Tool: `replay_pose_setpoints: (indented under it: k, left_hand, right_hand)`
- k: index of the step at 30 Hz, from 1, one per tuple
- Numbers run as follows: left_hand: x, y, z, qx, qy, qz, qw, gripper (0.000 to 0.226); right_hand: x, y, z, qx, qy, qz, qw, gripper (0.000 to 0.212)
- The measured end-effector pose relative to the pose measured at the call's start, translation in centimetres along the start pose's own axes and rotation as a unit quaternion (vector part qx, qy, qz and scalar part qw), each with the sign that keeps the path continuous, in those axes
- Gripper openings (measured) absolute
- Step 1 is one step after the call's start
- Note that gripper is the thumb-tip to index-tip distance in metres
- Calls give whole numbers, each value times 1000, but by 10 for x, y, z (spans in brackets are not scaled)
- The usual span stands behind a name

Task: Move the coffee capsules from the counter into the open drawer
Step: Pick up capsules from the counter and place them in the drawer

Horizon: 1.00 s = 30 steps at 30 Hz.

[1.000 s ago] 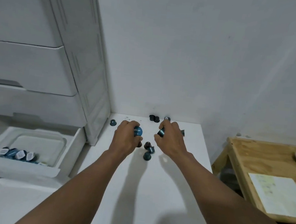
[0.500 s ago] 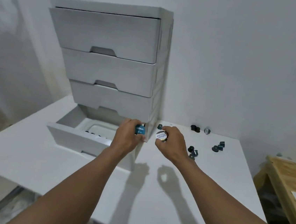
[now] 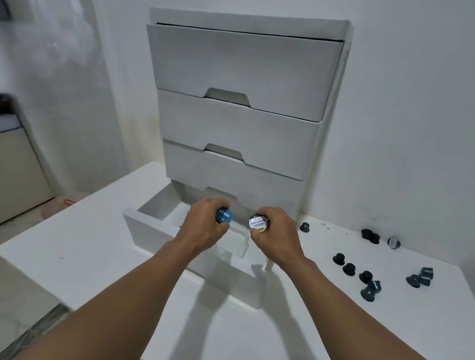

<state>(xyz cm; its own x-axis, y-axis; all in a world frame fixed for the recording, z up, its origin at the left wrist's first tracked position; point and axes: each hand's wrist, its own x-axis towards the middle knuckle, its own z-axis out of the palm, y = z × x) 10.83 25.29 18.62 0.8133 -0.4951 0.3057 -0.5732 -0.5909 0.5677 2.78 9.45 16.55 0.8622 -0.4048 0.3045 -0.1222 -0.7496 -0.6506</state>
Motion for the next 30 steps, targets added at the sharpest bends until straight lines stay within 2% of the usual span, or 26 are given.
replay_pose_setpoints:
  k: [6, 12, 17, 23, 30]
  left_hand:
    - [56, -42, 12, -22, -51, -28, 998, 45]
    - [88, -89, 32, -21, -111, -28, 993, 42]
    - [112, -131, 57, -45, -186, -49, 980, 45]
    - [142, -166, 86, -64, -285, -3, 956, 43]
    - [149, -189, 110, -93, -359, 70, 926, 38]
  right_hand:
    - [56, 19, 38, -36, -53, 10, 998, 40]
    - [75, 37, 79, -60, -83, 26, 994, 23]
    - [80, 52, 116, -53, -93, 106, 989, 38]
    - [83, 58, 146, -69, -91, 187, 976, 42]
    - [78, 58, 159, -106, -116, 242, 957, 33]
